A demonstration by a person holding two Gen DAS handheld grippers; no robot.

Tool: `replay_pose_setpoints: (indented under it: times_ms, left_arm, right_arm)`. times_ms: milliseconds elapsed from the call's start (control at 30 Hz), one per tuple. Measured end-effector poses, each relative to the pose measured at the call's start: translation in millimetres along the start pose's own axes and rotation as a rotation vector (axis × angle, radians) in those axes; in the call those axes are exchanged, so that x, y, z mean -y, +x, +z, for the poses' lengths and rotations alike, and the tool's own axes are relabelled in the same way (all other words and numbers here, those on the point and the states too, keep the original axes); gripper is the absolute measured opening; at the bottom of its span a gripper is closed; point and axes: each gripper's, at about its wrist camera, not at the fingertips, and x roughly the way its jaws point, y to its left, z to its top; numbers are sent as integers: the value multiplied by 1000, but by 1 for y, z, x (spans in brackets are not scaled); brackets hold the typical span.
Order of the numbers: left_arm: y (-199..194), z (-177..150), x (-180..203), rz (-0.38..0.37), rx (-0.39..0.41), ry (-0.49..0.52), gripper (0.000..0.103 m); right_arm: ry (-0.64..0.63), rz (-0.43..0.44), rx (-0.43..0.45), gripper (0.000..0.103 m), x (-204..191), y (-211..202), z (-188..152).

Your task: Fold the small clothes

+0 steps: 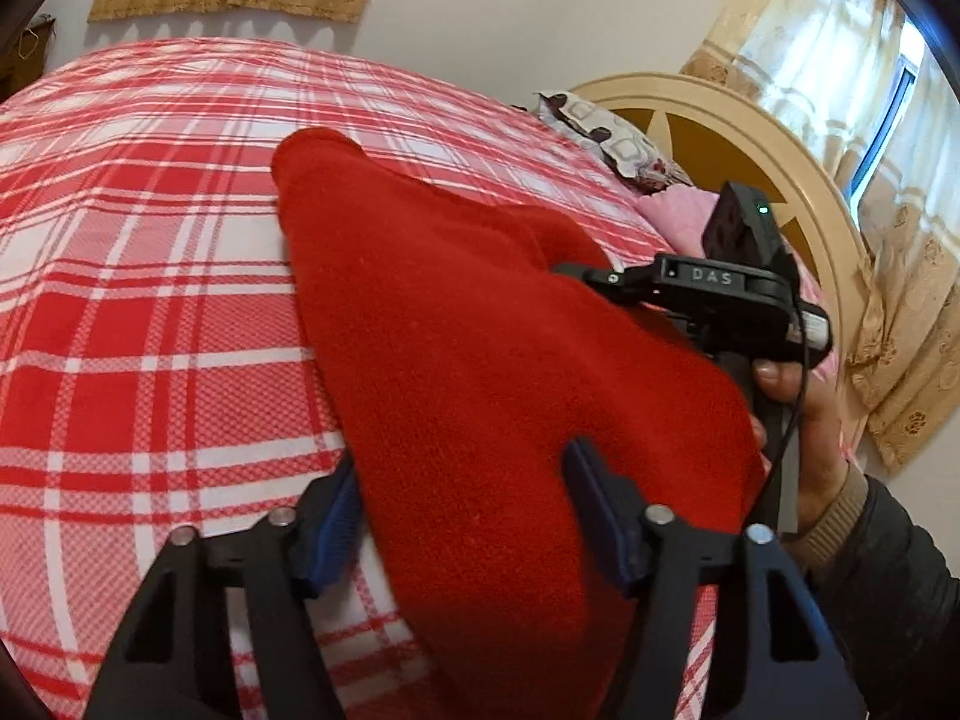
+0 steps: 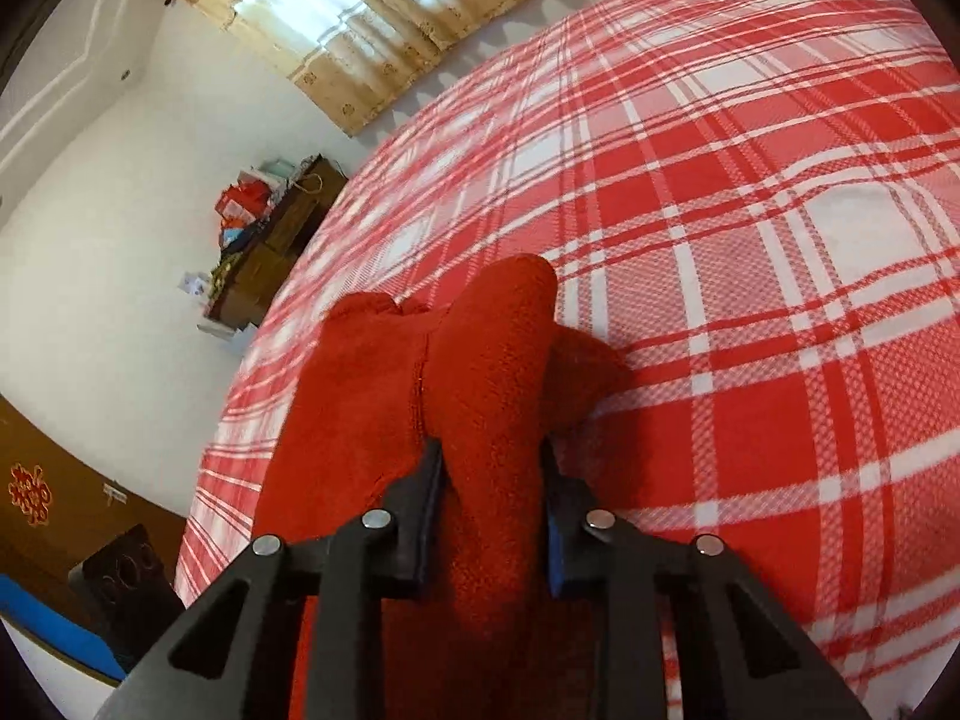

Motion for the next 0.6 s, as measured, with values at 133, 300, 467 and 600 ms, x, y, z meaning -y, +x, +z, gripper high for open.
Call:
replay_pose_setpoints:
  times_ms: [133,300,467,600]
  left_arm:
    - [-13,-1,1,7,16,-12,38]
    - [-34,-4,6,-1,32,-12,35]
    - [-60,-13,6,-2,54,-14,34]
    - [-82,-24,0,6,65,-24,34]
  right_arm:
    - [-16,16,33,26,-14,-13,-7]
    - [-52,32,53,26,-43,-26,-20]
    - [-63,70,56,26,-66,-34,-36]
    - [-78,95,42,26,-84,-29,-45]
